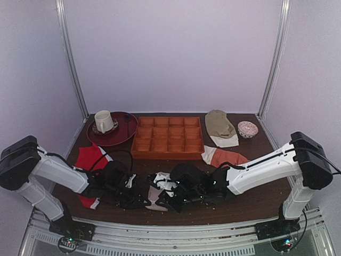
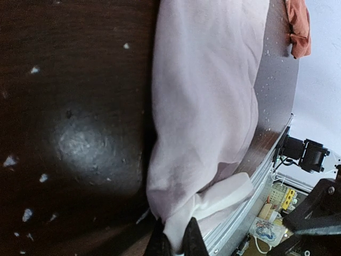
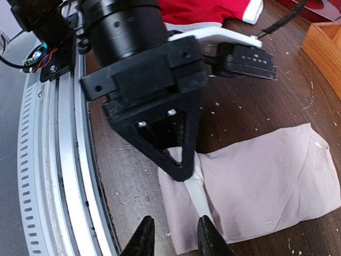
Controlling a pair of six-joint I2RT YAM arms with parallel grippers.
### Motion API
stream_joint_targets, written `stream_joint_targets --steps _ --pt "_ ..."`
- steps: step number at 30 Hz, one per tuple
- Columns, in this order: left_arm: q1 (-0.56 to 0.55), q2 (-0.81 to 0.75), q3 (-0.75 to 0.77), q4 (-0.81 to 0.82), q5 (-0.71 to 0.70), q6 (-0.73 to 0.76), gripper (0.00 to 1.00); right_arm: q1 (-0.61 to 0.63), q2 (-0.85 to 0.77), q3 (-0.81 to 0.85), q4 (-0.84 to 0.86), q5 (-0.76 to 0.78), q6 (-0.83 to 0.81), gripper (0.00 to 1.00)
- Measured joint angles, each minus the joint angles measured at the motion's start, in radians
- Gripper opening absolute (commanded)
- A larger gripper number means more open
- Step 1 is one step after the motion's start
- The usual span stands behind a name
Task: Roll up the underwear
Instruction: Roll the underwear at the center of the board.
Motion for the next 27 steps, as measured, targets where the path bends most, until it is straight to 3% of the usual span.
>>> stream_joint_targets --steps 13,27 --pt "0.000 0.000 0.000 0.000 0.000 0.000 0.00 0.022 0.157 0.097 -0.020 0.036 -0.154 0.32" --pt "0.000 0.000 0.000 0.000 -0.001 -0.001 0.00 0.023 0.203 0.102 -0.013 0.071 -0.179 0.30"
